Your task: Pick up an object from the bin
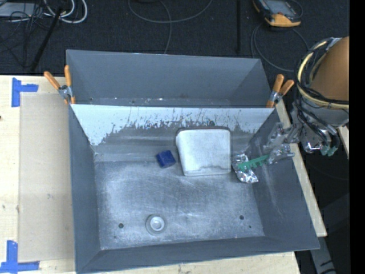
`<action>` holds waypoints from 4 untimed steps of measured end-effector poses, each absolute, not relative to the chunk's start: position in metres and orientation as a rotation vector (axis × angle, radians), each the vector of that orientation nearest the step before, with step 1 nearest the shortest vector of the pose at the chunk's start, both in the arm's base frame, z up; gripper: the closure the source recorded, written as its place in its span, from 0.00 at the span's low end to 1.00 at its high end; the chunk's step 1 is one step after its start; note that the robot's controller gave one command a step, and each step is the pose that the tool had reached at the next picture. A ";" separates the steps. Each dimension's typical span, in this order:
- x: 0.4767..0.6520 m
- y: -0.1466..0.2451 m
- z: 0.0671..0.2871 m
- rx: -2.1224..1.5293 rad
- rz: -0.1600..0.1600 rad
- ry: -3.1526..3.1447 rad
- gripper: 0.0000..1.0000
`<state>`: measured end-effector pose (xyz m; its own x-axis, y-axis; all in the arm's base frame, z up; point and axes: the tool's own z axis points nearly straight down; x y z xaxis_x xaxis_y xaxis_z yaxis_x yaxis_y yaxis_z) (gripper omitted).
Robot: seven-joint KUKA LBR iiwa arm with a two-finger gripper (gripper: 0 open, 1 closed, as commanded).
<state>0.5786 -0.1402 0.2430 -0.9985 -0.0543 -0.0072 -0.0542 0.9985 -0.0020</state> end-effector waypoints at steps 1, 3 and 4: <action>0.594 -0.140 0.151 -0.753 0.006 3.056 1.00; 0.600 -0.121 0.123 -0.710 -0.003 3.060 1.00; 0.607 -0.120 0.119 -0.629 -0.002 3.077 1.00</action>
Offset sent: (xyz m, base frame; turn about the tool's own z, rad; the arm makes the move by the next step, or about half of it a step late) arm 0.0161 -0.0016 -0.0889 -0.4287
